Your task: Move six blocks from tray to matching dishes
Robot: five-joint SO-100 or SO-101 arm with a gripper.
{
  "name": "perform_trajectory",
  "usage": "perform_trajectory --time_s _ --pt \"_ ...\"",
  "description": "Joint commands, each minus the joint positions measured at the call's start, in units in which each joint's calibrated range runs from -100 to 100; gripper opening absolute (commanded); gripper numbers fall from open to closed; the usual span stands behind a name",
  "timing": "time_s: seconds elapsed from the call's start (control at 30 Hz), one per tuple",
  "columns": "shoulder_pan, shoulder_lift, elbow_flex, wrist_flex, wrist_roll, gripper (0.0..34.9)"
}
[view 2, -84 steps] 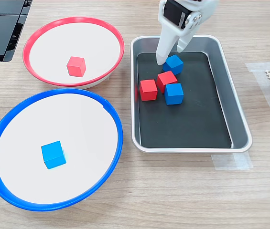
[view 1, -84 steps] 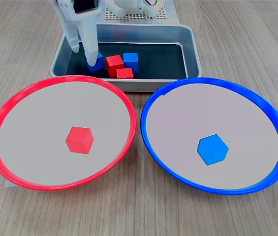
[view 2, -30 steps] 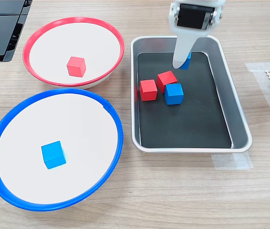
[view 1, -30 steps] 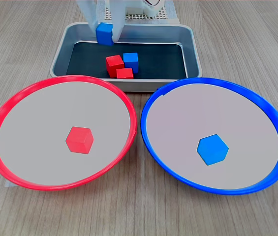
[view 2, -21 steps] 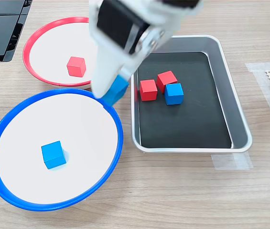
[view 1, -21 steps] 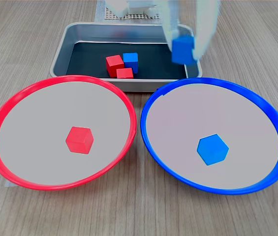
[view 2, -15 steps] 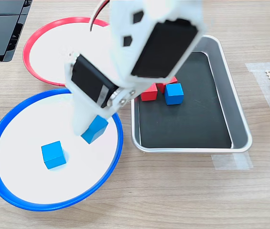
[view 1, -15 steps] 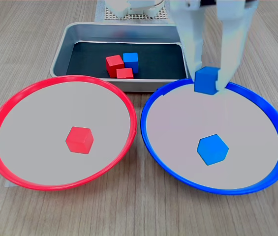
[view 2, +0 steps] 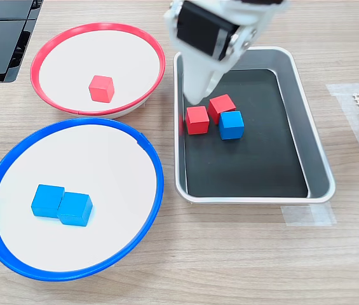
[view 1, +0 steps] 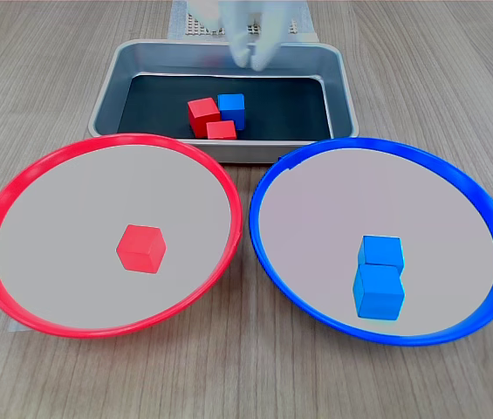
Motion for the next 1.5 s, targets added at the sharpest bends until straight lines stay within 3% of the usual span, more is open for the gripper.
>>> perform_trajectory --time_s 0.0,0.03,0.13,0.3,0.33,0.7,0.97,1.03,1.1,1.13,1.17,1.23,1.3,1.33,1.47 --pt "5.9 -8.1 13.0 -4.4 5.9 0.5" --pt "6.9 -9.3 16.7 -7.6 6.7 1.1" --pt "7.6 -9.4 21.0 -14.3 8.5 8.9" --pt "8.2 -6.9 20.8 -15.4 13.7 16.8" --pt "8.3 -6.2 21.0 -16.6 14.8 17.0" --pt "9.6 -2.5 23.4 -24.4 23.2 15.2" --pt "8.5 0.4 25.3 -31.4 24.7 13.8" --pt "7.9 1.0 25.8 -32.3 25.0 10.1" --pt "7.4 1.2 26.2 -33.4 25.0 2.5" --pt "7.2 1.2 26.3 -33.6 24.7 0.3" --pt "7.1 1.1 26.3 -33.5 24.7 0.3" --pt "7.4 -0.1 25.3 -29.7 24.7 0.1" --pt "7.5 -2.2 19.8 -18.5 24.0 0.1" --pt "6.7 -3.5 14.3 -10.7 21.1 0.1" --pt "3.8 -3.8 2.2 -2.6 9.8 0.1"
